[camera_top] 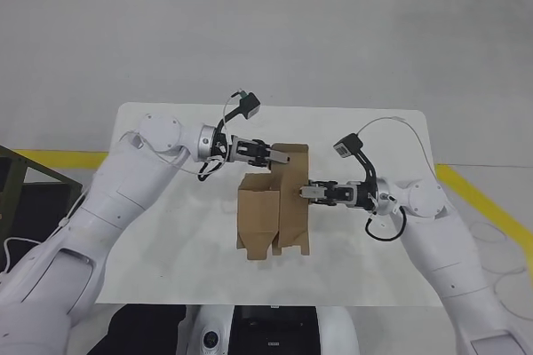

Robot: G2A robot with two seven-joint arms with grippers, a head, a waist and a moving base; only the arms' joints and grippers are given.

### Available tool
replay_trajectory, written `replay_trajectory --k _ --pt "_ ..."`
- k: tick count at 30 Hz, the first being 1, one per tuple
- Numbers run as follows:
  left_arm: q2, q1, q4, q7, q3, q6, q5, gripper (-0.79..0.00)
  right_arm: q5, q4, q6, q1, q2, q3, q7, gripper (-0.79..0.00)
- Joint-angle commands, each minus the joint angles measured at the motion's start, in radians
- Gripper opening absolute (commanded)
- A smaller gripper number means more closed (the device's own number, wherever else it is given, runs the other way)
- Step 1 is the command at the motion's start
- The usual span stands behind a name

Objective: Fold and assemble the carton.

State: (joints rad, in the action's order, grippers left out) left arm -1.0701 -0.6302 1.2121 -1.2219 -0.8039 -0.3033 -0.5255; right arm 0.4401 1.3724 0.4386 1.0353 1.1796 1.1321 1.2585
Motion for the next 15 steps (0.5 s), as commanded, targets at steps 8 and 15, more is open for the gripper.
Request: replay_trajectory --k 8,15 --pt "-0.021 0.010 -0.029 -0.016 0.014 -0.016 -0.017 -0.785 0.007 -0.006 -0.007 -0.009 -0.001 -0.015 0.003 -0.508" --pt "-0.035 0.022 -0.048 -0.032 0.018 -0.030 -0.030 -0.785 0.032 -0.018 -0.010 -0.015 -0.001 -0.027 0.008 -0.650"
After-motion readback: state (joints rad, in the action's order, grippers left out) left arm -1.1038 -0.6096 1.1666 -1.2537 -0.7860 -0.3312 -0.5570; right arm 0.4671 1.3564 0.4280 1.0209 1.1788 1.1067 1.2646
